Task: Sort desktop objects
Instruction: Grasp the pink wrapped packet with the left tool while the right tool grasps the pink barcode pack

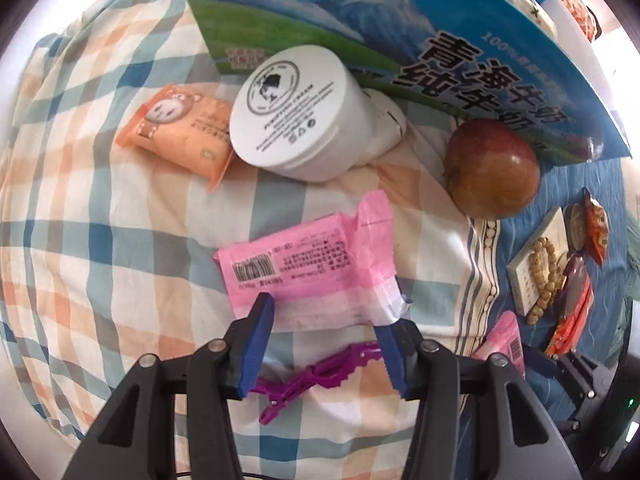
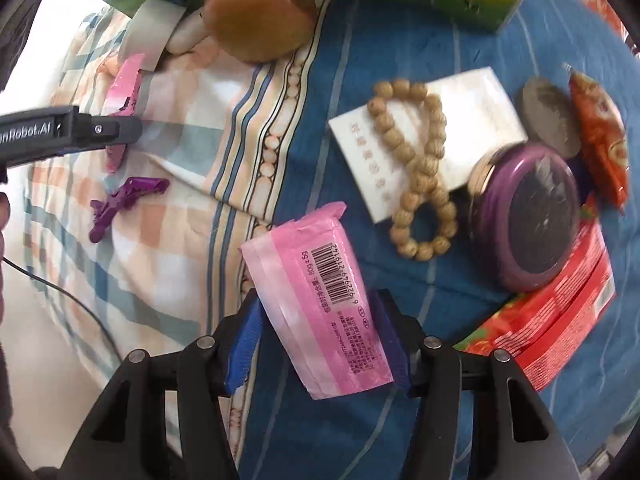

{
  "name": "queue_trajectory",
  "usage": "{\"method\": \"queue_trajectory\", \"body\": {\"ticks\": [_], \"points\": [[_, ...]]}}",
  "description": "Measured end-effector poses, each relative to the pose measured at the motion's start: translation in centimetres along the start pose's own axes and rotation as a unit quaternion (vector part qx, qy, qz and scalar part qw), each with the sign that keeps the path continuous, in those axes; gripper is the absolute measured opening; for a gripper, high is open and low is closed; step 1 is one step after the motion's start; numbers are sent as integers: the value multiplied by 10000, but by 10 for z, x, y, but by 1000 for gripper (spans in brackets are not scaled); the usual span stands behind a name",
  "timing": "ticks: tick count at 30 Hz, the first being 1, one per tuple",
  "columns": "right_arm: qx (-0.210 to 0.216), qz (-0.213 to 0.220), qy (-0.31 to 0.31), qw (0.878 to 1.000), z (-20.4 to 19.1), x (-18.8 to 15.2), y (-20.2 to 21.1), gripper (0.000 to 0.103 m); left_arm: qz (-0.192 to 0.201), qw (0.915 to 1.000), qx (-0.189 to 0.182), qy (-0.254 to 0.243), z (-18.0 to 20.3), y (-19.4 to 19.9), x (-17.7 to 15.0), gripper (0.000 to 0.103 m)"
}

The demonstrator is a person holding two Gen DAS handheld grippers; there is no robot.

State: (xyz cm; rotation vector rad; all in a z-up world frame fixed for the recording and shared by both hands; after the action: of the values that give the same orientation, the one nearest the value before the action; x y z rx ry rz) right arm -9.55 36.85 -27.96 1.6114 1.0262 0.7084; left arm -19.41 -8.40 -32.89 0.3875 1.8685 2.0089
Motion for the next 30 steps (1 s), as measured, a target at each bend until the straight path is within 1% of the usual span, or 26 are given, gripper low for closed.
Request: {"method": "queue_trajectory", "body": {"ticks": [1,2,3,5,7,9,10,11,12,13,15,16,17,18,19,20,21,22,23,24,25,27,30], "points": [[-69,56,110,9999,1,1,3,59,-65,9999,-30,-73,-1,0,-2,60],[-123,113,245,9996,1,1,6,61,-119,9998,19,-134,-5,0,-5,73],[-147,131,412,9990,1,1,7,62,-130,9996,119,-211,-9,1,-6,82],[-289,186,845,9958,0,0,12,63,-44,9987,199,-457,-13,6,-9,82],[-484,154,1302,9902,-1,-4,14,63,-38,9972,310,-681,-16,9,-12,83],[-672,166,1672,9835,-2,-6,15,63,-28,9956,493,-796,-23,10,-13,86],[-759,179,1838,9799,-2,-6,15,63,-58,9953,555,-787,-26,10,-14,86],[-825,192,1941,9773,-2,-6,16,63,-45,9958,528,-744,-27,13,-15,86],[-855,197,2027,9753,-2,-6,16,63,-5,9963,425,-744,-27,16,-16,86],[-874,172,2111,9734,-2,-6,16,63,11,9961,416,-784,-27,18,-17,86],[-916,183,2259,9697,-1,-3,16,63,53,9939,585,-931,-30,16,-17,86],[-940,176,2279,9690,0,-2,15,63,78,9940,596,-913,-33,15,-15,86],[-972,152,2303,9681,1,-1,13,63,59,9948,548,-860,-36,14,-14,85],[-1023,142,2319,9672,3,1,12,63,47,9961,372,-799,-37,13,-13,76],[-1062,157,2321,9668,5,2,11,63,19,9972,164,-731,-37,14,-12,69],[-1053,224,2278,9677,7,4,14,63,34,9976,77,-690,-38,17,-10,60],[-1020,260,2238,9689,8,6,16,63,82,9974,72,-709,-39,21,-8,52],[-992,333,2199,9699,9,8,20,60,112,9971,62,-744,-39,25,-7,49],[-1002,370,2184,9700,11,9,23,52,108,9969,61,-776,-39,28,-7,44],[-1036,417,2115,9710,15,11,26,48,93,9966,54,-816,-40,31,-8,41],[-1027,443,2020,9730,19,13,29,48,92,9964,43,-844,-41,34,-9,40],[-857,447,1780,9793,27,15,33,48,112,9962,0,-866,-46,42,-12,33],[-693,344,1587,9843,39,15,35,49,170,9963,-148,-832,-58,55,-17,30]]}}
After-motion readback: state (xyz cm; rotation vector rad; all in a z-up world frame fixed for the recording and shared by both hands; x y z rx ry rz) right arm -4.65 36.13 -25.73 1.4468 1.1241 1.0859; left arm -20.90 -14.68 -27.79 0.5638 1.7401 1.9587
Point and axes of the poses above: each gripper's, at about its wrist camera, not at the fingertips, and y roughly against the way its jaws point, z to its right, x to its top, the point moved 10 cm from there along -y, roughly the way its jaws point, and after that the axes turned 3 degrees about -z, right-handed, at the moved point
